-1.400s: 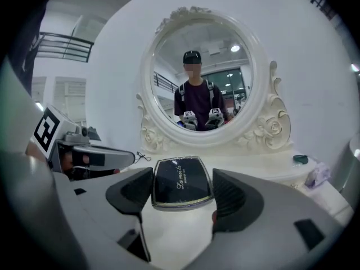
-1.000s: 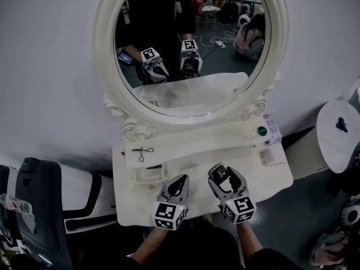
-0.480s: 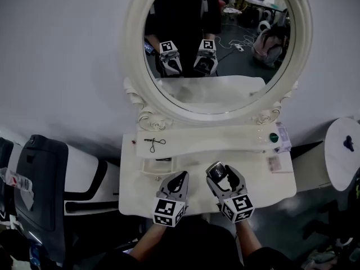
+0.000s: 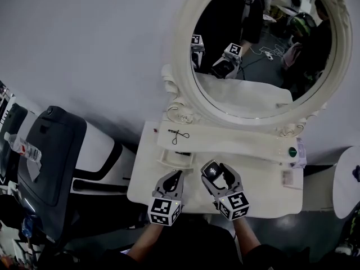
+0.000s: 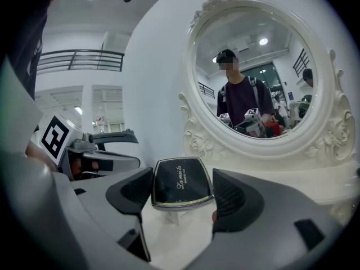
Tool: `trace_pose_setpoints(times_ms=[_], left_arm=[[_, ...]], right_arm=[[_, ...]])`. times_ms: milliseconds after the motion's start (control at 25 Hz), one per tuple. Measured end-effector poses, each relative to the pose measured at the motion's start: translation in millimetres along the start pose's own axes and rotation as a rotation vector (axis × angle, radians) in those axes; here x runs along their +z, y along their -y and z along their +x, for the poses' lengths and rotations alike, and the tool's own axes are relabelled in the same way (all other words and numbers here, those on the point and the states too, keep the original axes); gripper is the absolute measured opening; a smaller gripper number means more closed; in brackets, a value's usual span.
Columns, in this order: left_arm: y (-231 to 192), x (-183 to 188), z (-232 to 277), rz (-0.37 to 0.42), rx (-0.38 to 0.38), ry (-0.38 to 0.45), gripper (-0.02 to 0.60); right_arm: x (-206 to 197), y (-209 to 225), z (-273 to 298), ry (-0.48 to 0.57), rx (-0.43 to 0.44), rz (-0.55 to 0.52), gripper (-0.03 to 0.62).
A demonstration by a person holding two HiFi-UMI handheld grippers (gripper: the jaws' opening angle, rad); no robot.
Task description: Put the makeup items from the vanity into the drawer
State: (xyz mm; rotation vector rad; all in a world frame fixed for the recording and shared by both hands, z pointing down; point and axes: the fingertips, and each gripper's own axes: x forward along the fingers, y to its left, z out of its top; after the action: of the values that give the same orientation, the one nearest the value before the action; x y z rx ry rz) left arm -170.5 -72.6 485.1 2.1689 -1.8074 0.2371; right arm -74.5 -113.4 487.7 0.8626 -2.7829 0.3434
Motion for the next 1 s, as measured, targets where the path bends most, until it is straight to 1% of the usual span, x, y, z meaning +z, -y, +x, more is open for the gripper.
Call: trace_pose_setpoints(times_ms=[160,400,600,1000], left_arm=[[-18,-4,-11,-0.018,0.048,-0.001,0.015],[-37,-13,-16,-0.031,0.085,-0.015,0.015],[-48,-18,-12,-0.037,0.089,-0.034,0.015],[-72,-33,7,-0.059,0.069,-0.076,0.015]], right_arm=[[0,-17,17,-0.014,0.057,-0.019,0.353],[-5,-33,39,-0.045,0.116,-0.039,0.353],[-15,-40,56,-0.089,0.147,-0.057,0.353],[-36,-47,101,-0.178,0.198,-0.072,0.353]])
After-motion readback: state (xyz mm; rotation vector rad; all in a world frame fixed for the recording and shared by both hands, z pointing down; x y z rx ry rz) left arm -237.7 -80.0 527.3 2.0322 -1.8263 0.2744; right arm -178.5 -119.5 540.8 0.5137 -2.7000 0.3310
